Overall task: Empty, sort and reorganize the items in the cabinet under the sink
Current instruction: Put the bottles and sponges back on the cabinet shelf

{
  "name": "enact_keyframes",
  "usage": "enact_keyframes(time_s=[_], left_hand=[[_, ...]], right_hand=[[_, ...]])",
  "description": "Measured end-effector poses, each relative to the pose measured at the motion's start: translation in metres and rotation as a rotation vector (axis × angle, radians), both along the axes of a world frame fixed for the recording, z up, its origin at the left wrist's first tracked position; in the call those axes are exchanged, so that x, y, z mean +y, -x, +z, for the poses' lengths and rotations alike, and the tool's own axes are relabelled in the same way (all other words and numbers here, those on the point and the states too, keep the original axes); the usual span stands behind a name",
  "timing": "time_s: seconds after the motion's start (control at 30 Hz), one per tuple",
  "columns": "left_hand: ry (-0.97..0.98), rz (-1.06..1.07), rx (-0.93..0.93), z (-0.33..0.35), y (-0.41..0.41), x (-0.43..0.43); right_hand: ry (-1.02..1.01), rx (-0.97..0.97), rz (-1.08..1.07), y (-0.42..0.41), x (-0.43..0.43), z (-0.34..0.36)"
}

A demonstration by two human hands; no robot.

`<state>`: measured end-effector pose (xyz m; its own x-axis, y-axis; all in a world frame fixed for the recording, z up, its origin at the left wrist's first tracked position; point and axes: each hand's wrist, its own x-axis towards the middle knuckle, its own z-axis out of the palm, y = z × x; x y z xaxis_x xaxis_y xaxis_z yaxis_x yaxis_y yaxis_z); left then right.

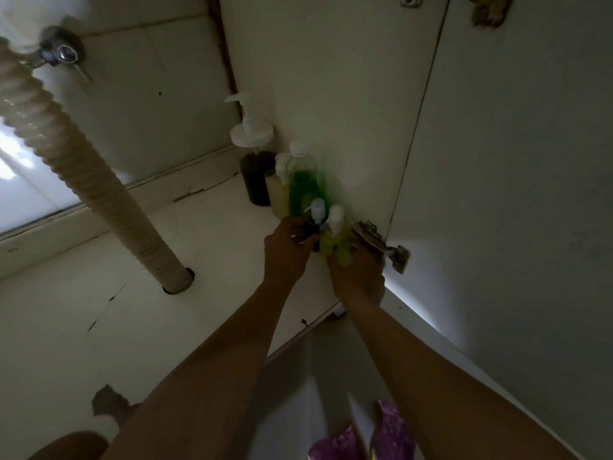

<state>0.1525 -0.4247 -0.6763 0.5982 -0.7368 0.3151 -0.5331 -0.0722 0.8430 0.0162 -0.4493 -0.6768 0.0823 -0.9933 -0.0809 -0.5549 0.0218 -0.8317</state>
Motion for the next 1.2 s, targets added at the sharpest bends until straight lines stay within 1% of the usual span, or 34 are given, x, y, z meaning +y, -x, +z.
enact_keyframes(time_s=[0.2,0.33,0.43,0.5,0.53,0.6,0.67,0.7,0.73,0.8,0.83,0.9,1.03,1.1,1.2], left_hand=[[0.004,-0.002,0.029,-0.004,-0.002,-0.003],[-0.003,-0.017,0.032,-0.001,0.004,0.008],[0.028,0.028,-0.033,0.005,0.021,0.032],[-0.006,0.009,-0.048,0.010,0.040,0.050],[-0.081,-0.020,-0.031,0.013,0.052,0.059],[-0.271,-0.146,0.008,0.020,0.074,0.078],[-0.409,-0.344,0.067,0.020,0.095,0.094],[-0.507,-0.433,0.108,0.016,0.104,0.099],[-0.645,-0.507,0.128,0.007,0.113,0.105],[-0.951,-0.581,0.025,-0.017,0.127,0.120],[-1.041,-0.592,-0.056,-0.033,0.130,0.129],[-1.128,-0.570,-0.156,-0.065,0.136,0.149],[-1.277,-0.477,-0.178,-0.111,0.152,0.184],[-1.300,-0.441,-0.231,-0.125,0.160,0.193],[-1.276,-0.382,-0.273,-0.134,0.167,0.201]], right_hand=[[0.013,-0.022,0.007,0.000,0.000,-0.007],[0.022,-0.002,0.112,0.013,0.002,-0.007],[0.137,0.024,0.240,0.043,0.017,-0.007],[0.239,0.114,0.342,0.070,0.028,-0.015],[0.266,0.184,0.392,0.085,0.033,-0.022],[0.223,0.310,0.443,0.114,0.040,-0.034],[0.064,0.461,0.505,0.140,0.047,-0.041],[-0.040,0.554,0.551,0.149,0.050,-0.044],[-0.148,0.635,0.589,0.159,0.054,-0.049],[-0.317,0.713,0.599,0.173,0.064,-0.058],[-0.372,0.718,0.580,0.178,0.068,-0.062],[-0.467,0.717,0.515,0.183,0.078,-0.076],[-0.589,0.755,0.415,0.179,0.097,-0.105],[-0.604,0.711,0.361,0.175,0.102,-0.120],[-0.586,0.657,0.290,0.173,0.105,-0.128]])
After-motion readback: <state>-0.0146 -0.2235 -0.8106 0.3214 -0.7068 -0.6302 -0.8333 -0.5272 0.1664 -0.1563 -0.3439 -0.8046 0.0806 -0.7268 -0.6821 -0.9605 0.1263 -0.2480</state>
